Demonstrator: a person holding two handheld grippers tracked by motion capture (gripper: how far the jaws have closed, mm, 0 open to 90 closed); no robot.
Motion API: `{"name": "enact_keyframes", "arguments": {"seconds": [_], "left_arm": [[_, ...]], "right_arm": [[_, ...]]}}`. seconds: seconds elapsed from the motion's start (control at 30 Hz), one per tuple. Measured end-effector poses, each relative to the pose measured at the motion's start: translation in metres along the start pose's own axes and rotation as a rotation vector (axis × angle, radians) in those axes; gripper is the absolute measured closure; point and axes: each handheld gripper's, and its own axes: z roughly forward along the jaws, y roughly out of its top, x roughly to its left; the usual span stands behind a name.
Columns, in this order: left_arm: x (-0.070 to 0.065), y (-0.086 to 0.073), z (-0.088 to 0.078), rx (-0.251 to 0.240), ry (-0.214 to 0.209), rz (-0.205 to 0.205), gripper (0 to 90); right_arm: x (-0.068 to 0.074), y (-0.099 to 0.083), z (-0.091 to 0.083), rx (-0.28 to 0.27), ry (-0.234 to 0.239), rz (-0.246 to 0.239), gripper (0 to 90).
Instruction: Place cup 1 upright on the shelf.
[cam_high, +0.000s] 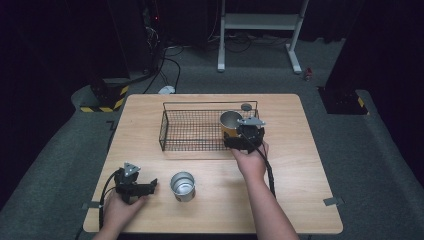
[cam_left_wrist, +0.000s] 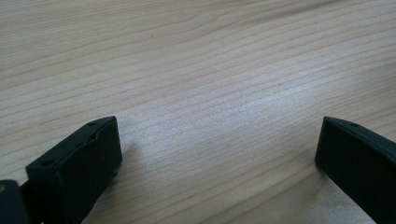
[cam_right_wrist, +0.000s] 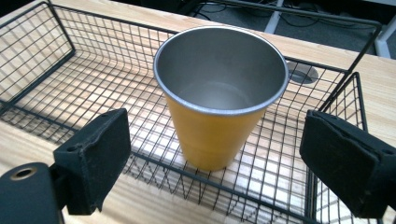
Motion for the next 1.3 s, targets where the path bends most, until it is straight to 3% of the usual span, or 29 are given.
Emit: {"name": "enact_keyframes", "arguments": {"seconds": [0.13, 0.53, 0.9, 1.3], "left_arm": [[0.0, 0.0, 0.0, 0.001, -0.001, 0.0, 1.0], [0.0, 0.0, 0.0, 0.001, -0.001, 0.0, 0.9], [0.0, 0.0, 0.0, 0.002, -0.001, 0.001, 0.9], [0.0, 0.0, 0.0, 0.0, 0.001, 0.0, 0.9]], "right_arm": [[-0.001, -0.009, -0.014, -0.03, 0.011, -0.004, 9.2], [-0.005, -0.043, -0.042, -0.028, 0.035, -0.019, 9.4], [-0.011, -0.073, -0.055, -0.017, 0.035, -0.019, 9.5], [-0.023, -0.11, -0.06, 0.066, 0.027, -0.003, 9.9]]}}
